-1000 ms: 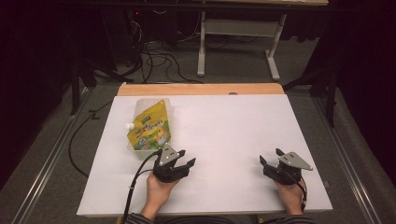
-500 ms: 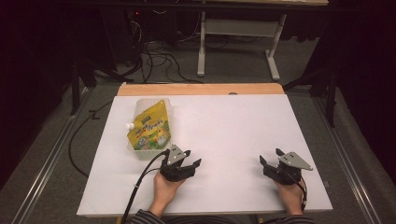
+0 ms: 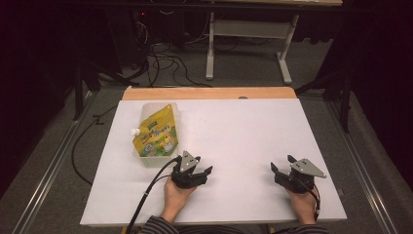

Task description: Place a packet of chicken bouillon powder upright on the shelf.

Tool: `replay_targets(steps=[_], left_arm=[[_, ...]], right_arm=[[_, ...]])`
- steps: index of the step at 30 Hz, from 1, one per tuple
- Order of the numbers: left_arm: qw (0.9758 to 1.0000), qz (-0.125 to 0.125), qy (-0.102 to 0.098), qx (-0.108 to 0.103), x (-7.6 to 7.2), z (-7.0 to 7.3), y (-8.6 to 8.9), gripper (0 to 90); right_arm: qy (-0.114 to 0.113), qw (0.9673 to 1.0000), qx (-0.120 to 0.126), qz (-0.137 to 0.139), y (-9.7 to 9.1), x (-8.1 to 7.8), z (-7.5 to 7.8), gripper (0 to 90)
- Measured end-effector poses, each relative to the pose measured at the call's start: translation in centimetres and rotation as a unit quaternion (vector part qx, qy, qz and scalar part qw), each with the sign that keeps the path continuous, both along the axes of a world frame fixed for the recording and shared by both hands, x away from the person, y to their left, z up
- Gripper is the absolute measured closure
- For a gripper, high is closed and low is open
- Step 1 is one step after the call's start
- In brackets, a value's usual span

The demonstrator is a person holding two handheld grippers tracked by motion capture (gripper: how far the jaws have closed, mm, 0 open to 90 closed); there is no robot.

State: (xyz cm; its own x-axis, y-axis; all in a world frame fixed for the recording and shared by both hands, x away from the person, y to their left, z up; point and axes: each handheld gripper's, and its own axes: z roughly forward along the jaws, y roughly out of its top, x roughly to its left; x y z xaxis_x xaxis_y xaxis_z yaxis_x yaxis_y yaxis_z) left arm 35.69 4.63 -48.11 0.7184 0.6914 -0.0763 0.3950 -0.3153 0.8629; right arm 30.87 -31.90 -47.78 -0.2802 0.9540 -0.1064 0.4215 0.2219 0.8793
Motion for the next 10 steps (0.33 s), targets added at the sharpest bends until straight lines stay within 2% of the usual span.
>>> replay_targets(steps=[5, 10], left_arm=[[0.9999, 0.004, -0.007, 0.007, -0.14, -0.03, -0.13, 39.1], [1.0000, 0.008, 0.003, 0.005, 0.01, -0.04, -0.09, 38.2]], right_arm=[[0.003, 1.0000, -0.003, 0.000, 0.05, 0.03, 0.00, 30.5], [0.003, 1.0000, -0.002, 0.000, 0.02, 0.04, 0.00, 30.5]])
